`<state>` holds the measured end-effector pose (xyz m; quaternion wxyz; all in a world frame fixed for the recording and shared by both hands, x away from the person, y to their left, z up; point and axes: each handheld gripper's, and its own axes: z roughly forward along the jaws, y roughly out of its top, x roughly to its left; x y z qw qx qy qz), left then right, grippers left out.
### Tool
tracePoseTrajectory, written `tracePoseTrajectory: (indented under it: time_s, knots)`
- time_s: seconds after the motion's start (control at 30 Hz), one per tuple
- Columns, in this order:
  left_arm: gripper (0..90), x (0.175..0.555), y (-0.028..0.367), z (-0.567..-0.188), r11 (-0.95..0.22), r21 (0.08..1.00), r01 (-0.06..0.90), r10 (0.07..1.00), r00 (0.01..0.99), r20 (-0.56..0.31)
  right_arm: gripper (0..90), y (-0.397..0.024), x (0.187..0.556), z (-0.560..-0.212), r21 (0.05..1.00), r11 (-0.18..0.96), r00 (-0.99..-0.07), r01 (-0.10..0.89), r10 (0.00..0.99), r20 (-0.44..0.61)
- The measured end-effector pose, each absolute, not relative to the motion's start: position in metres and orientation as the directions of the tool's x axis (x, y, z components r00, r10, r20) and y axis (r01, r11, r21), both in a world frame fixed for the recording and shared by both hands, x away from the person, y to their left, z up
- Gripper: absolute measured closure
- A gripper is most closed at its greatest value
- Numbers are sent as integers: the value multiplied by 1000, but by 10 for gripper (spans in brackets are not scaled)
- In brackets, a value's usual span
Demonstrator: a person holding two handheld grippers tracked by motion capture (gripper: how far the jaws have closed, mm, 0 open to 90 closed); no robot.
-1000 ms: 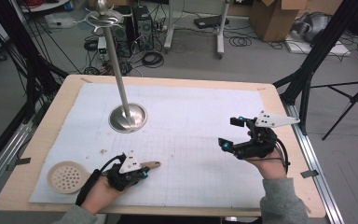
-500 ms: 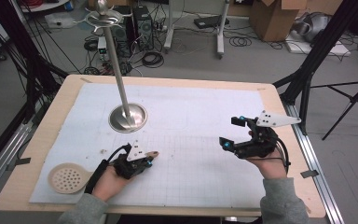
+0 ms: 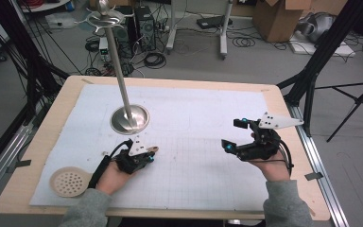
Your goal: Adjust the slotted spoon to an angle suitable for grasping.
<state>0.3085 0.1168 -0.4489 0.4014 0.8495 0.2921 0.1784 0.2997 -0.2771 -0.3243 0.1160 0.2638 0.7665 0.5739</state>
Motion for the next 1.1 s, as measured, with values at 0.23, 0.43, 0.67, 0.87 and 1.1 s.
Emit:
tracePoseTrajectory:
  time_s: [0.23, 0.43, 0.67, 0.87, 1.1]
  knots:
    - [896, 313, 119, -448, -496, 785, 370, 640, 767, 44, 72, -275, 300, -324, 941, 210, -840, 265, 530, 118]
    - [896, 297, 120, -432, -488, 796, 358, 596, 803, 4, 72, -278, 300, -324, 942, 201, -835, 269, 536, 124]
    - [895, 280, 151, -399, -475, 801, 365, 570, 821, -36, 72, -277, 300, -324, 942, 207, -837, 265, 535, 118]
    - [845, 278, 191, -390, -463, 797, 389, 595, 803, -46, 72, -273, 299, -325, 937, 224, -839, 268, 532, 113]
    - [651, 275, 211, -381, -488, 812, 321, 532, 847, -15, 72, -270, 299, -325, 934, 235, -840, 270, 531, 110]
